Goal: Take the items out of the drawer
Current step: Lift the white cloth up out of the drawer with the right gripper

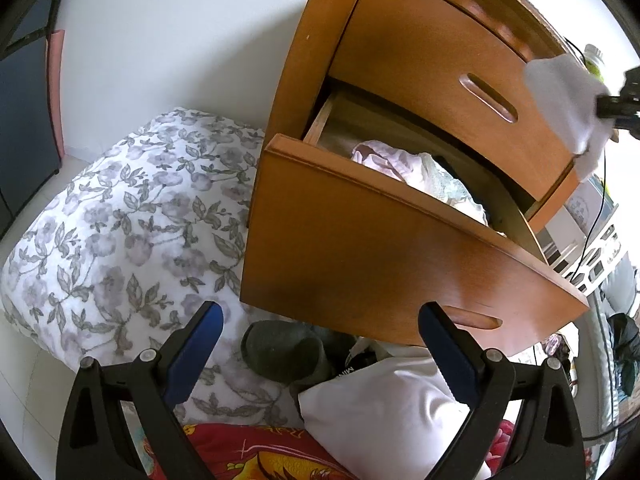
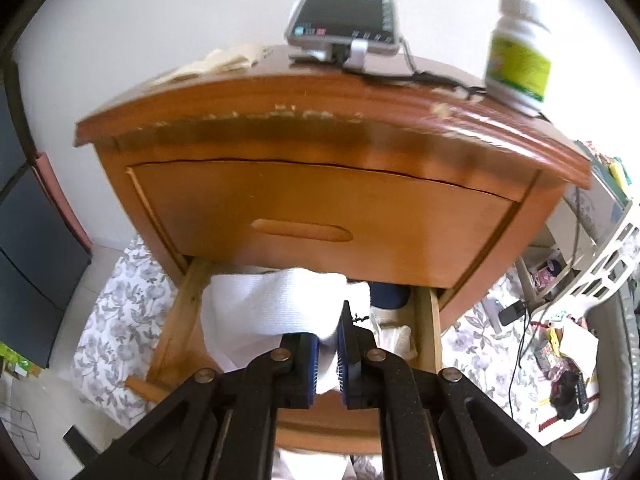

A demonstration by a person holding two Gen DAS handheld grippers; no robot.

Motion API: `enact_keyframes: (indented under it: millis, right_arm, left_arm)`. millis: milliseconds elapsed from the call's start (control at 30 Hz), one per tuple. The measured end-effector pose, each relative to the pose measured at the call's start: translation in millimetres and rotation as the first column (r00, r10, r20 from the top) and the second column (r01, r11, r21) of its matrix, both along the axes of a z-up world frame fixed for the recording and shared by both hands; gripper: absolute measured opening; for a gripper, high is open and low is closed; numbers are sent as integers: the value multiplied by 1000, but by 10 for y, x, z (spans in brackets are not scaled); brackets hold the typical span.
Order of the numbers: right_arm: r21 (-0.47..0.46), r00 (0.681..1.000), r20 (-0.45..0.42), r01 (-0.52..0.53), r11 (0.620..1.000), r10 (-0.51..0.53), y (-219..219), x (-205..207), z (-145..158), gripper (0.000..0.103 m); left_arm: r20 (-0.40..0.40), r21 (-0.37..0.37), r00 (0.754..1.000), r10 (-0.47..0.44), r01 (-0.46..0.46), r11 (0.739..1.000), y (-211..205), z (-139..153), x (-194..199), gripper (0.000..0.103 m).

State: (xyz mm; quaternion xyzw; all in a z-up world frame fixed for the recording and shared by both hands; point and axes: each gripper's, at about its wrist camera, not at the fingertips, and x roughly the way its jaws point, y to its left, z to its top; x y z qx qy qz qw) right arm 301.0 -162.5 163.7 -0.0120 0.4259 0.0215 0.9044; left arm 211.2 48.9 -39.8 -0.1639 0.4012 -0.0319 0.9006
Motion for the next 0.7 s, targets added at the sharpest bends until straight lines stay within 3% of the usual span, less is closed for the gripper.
enact_keyframes:
  millis: [367, 700]
  right_arm:
    - [18, 999, 21, -44, 999, 44, -177, -681, 118, 8]
    - [64, 988, -130, -71, 995, 79, -297, -958, -540, 8]
  left_arm:
    - [-12, 24, 1000, -25, 25, 999, -24, 81, -54, 98]
    - [-30, 27, 999, -35, 36, 999, -13, 105, -80, 98]
